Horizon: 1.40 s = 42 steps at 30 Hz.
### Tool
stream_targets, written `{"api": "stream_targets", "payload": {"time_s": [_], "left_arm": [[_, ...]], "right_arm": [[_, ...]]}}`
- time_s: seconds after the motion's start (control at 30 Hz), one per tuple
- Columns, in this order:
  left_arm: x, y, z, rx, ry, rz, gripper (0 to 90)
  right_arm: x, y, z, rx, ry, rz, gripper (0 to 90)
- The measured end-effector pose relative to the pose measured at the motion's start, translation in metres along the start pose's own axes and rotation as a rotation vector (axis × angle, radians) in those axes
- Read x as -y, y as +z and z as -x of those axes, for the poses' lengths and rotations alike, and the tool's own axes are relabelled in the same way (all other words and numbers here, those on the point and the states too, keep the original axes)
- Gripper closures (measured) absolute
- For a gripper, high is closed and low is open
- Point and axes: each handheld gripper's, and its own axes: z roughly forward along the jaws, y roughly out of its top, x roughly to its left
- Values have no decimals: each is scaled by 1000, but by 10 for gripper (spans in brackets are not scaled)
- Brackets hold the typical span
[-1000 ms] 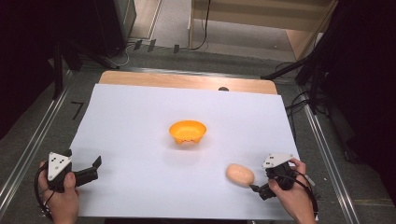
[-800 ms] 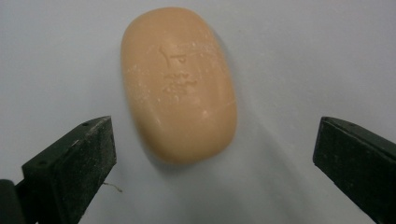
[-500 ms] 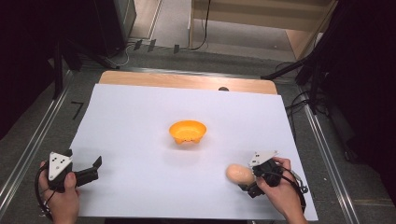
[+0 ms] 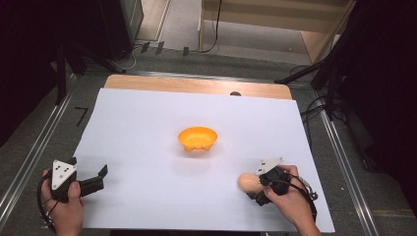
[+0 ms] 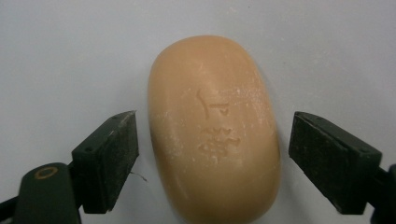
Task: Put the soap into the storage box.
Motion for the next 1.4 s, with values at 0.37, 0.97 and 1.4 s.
{"api": "stream_targets", "payload": {"time_s": [0.37, 0.97, 1.4], "left_arm": [[0, 0, 0, 4, 1, -1, 0], [0, 1, 0, 8, -1, -2, 0], [0, 1, -1, 10, -3, -3, 0]], "right_arm": [[-4, 4, 1, -17, -27, -24, 300], [-18, -5, -1, -48, -94, -24, 319], [-43, -10, 0, -73, -145, -26, 320]]}}
